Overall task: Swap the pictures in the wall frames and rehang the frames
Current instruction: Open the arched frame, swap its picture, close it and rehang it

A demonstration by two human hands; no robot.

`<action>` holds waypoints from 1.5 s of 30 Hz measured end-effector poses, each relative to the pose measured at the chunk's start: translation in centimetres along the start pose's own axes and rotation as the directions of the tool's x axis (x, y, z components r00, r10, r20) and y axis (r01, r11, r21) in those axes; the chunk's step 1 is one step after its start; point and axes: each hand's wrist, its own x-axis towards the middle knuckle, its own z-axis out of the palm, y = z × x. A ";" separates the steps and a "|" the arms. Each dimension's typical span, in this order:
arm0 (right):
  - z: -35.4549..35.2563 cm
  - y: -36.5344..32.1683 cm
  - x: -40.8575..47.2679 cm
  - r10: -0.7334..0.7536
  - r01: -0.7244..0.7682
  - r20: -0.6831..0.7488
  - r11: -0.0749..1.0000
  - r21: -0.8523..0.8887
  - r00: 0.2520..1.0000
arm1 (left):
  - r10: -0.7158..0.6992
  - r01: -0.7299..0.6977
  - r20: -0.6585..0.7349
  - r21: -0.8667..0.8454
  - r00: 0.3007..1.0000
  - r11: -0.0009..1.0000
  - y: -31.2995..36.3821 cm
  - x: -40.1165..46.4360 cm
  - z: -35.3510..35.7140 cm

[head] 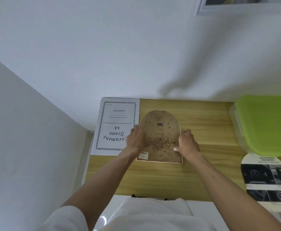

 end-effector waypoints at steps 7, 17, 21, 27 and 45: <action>-2.8 -1.5 4.4 -0.289 0.364 0.236 0.839 -0.404 0.928 | 0.241 -0.280 0.168 0.277 0.956 0.919 0.9 4.0 -0.9; -3.3 -1.1 7.3 -0.382 0.514 0.398 0.799 -0.311 0.834 | 0.258 -0.394 0.434 0.261 0.863 0.881 0.9 7.1 -2.4; -3.3 -0.8 7.7 -0.385 0.516 0.398 0.801 -0.305 0.833 | 0.245 -0.418 0.476 0.300 0.845 0.858 1.3 7.6 -2.9; -3.4 -1.6 7.6 -0.328 0.479 0.406 0.802 -0.358 0.853 | 0.218 -0.453 0.491 0.432 0.844 0.780 3.1 7.7 -2.9; -3.6 -0.4 7.4 -0.380 0.497 0.376 0.817 -0.291 0.845 | 0.300 -0.427 0.454 0.209 0.839 0.880 -0.5 7.8 -2.5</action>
